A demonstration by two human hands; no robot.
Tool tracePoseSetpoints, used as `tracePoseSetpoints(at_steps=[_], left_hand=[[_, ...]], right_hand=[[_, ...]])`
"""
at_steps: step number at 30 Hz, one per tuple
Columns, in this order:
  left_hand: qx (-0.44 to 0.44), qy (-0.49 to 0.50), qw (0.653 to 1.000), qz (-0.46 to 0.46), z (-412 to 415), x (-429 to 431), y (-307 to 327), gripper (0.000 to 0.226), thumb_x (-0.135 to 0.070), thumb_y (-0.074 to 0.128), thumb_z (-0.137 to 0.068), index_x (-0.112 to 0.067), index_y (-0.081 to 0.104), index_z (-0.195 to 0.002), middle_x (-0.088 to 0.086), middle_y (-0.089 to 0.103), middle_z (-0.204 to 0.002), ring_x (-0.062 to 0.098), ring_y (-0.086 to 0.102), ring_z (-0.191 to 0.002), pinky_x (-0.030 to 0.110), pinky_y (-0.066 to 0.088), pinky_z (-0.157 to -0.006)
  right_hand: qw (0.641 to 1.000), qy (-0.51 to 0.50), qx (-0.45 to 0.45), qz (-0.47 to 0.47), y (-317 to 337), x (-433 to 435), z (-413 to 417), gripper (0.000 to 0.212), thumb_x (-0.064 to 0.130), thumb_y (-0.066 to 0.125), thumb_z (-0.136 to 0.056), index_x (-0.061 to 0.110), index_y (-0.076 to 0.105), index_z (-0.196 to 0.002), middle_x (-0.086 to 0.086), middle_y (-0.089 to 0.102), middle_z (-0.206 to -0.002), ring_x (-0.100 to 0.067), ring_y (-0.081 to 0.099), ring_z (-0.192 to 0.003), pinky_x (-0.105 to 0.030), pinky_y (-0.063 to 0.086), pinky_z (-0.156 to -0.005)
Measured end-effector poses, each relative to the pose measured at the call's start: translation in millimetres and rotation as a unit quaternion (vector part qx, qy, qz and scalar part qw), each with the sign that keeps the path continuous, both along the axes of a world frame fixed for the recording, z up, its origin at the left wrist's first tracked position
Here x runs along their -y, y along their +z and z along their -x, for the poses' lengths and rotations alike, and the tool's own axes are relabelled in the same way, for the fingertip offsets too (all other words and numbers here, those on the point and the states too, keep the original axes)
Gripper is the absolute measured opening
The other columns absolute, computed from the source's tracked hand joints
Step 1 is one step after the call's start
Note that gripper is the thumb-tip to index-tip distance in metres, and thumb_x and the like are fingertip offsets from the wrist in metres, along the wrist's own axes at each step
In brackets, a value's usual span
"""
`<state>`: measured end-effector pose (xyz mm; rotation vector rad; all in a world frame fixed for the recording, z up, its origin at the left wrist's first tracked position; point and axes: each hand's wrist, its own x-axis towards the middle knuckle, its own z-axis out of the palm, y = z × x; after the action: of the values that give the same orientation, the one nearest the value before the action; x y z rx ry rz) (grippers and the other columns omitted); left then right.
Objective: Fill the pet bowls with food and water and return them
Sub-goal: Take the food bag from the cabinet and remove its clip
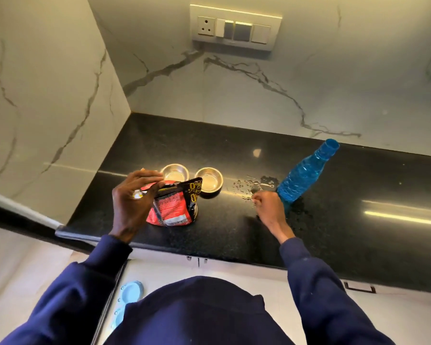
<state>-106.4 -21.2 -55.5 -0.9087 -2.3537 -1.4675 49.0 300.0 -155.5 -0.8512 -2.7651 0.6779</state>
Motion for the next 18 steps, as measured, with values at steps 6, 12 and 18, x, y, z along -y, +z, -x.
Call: tracePoseSetpoints(at_steps=[6, 12, 18], left_hand=[[0.085, 0.159, 0.981, -0.075, 16.9, 50.5, -20.4, 0.03, -0.012, 0.084, -0.079, -0.023, 0.075, -0.105, -0.001, 0.07, -0.108, 0.021, 0.07, -0.098, 0.027, 0.055, -0.088], [0.301, 0.028, 0.95, -0.079, 36.5, 73.0, -40.8, 0.057, -0.005, 0.086, -0.073, -0.012, 0.065, -0.126, 0.007, 0.07, -0.123, 0.015, 0.07, -0.111, 0.039, 0.056, -0.101], [0.301, -0.046, 0.952, 0.017, 58.7, 84.8, -50.4, 0.054, -0.034, 0.09, -0.064, -0.018, 0.073, -0.113, 0.001, 0.076, -0.109, 0.02, 0.074, -0.101, 0.043, 0.058, -0.095]], right_hand=[[0.98, 0.081, -0.153, 0.094, 65.2, 59.5, 49.7, 0.018, 0.007, 0.075, -0.088, 0.01, 0.077, -0.106, -0.006, 0.078, -0.102, -0.006, 0.068, -0.087, -0.01, 0.049, -0.077], [0.937, 0.191, -0.291, 0.025, 121.5, 141.1, 100.5, 0.014, 0.003, 0.069, -0.092, 0.006, 0.074, -0.105, -0.005, 0.071, -0.099, -0.011, 0.066, -0.088, -0.017, 0.054, -0.078], [0.943, 0.316, -0.1, -0.008, 113.4, 223.1, 144.4, 0.018, 0.028, 0.069, -0.093, 0.015, 0.073, -0.106, -0.002, 0.069, -0.101, -0.015, 0.061, -0.096, -0.032, 0.051, -0.083]])
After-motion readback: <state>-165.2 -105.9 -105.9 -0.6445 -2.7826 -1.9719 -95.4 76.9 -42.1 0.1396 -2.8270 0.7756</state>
